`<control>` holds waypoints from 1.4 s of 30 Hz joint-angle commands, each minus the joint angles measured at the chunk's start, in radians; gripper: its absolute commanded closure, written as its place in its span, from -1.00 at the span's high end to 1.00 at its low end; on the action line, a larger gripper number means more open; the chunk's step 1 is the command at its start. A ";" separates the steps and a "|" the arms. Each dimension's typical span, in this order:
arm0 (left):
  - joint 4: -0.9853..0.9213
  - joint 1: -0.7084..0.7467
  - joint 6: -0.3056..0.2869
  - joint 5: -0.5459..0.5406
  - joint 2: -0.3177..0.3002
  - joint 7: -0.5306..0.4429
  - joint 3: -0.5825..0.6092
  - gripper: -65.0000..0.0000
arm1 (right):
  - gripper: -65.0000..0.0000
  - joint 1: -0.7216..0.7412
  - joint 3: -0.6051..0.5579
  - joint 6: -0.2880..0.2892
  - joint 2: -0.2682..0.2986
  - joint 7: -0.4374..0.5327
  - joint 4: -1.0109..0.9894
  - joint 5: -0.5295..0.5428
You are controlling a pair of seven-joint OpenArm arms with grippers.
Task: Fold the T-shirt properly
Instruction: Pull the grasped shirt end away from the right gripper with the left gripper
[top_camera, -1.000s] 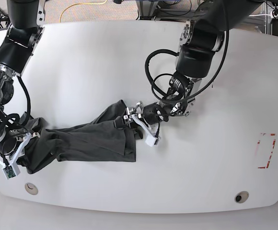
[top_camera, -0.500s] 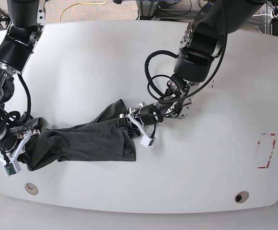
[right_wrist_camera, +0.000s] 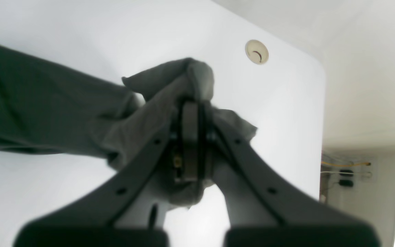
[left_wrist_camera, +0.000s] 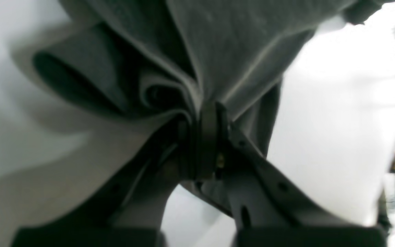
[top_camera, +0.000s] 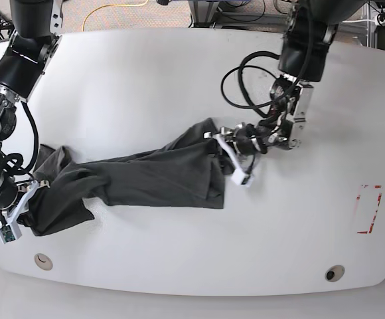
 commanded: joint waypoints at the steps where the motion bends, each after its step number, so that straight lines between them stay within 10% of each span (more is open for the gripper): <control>1: 0.098 0.028 0.005 0.002 -0.074 0.021 0.000 -1.00 | -1.00 0.007 0.006 -0.002 0.019 0.026 0.026 0.007; 13: 0.334 0.200 0.003 -0.214 -0.379 0.023 -0.089 -1.00 | -1.00 -0.062 0.006 -0.002 -0.015 0.026 0.092 0.007; 17: 0.399 0.203 0.002 -0.286 -0.439 0.078 -0.098 -0.68 | -1.00 -0.082 0.007 -0.002 -0.034 0.027 0.092 0.005; 25: 0.494 0.217 0.002 -0.398 -0.496 0.235 -0.229 0.11 | -1.00 -0.099 0.029 -0.002 -0.083 0.027 0.092 0.005; 33: 0.505 0.248 -0.044 -0.550 -0.571 0.299 -0.399 0.15 | -1.00 -0.104 0.030 -0.002 -0.101 0.027 0.093 0.005; 42: 0.307 0.159 -0.032 -0.489 -0.527 0.297 -0.473 0.16 | -1.00 -0.102 0.030 -0.002 -0.107 0.027 0.093 0.005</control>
